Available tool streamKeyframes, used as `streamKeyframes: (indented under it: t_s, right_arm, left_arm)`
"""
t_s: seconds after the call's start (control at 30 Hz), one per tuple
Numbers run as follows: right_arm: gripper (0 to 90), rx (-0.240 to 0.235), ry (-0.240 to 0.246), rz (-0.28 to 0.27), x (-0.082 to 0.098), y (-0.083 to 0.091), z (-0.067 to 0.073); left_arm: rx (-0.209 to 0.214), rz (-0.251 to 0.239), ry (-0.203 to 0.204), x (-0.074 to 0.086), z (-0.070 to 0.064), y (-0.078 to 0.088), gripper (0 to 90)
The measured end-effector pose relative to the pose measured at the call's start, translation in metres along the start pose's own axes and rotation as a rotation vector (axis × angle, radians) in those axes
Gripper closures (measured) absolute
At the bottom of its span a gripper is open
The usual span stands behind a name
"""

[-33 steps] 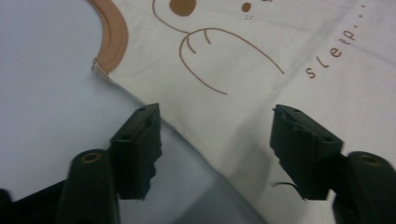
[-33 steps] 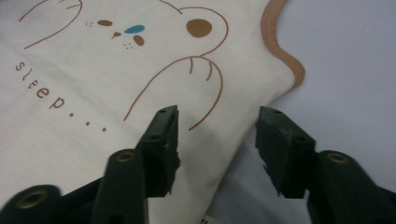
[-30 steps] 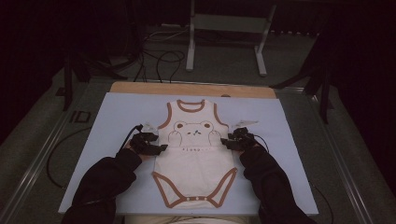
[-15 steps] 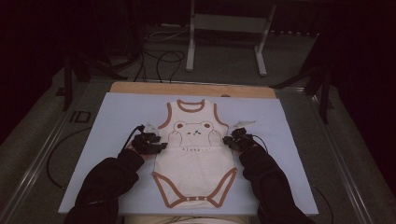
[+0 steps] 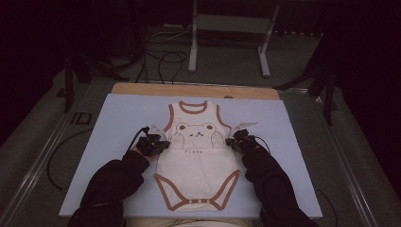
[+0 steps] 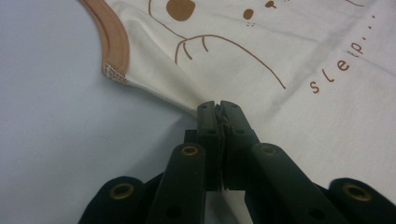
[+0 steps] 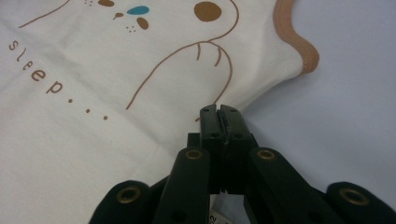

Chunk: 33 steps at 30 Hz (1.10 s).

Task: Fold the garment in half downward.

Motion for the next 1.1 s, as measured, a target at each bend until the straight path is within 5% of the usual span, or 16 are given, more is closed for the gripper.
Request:
streamKeyframes:
  t_s: [0.57,1.1]
  right_arm:
    - [89.9,-0.006,-0.006,-0.058,-0.011,0.021,0.001]
    - [89.9,-0.019,0.003,-0.101,-0.01,0.047,0.012]
  left_arm:
    - [-0.01,-0.072,0.04,-0.01,0.003,0.023,90.0]
    - [0.013,-0.102,0.001,-0.012,-0.011,0.05,90.0]
Point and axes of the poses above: each handheld gripper's, and its own axes: y roughly backward along the jaws, x roughly out of its underside, z roughly to its left, the point moved 9 cm from there along -y, roughly forward along the jaws, and after that the axes turned 4 degrees about z, right-handed, at the moved point
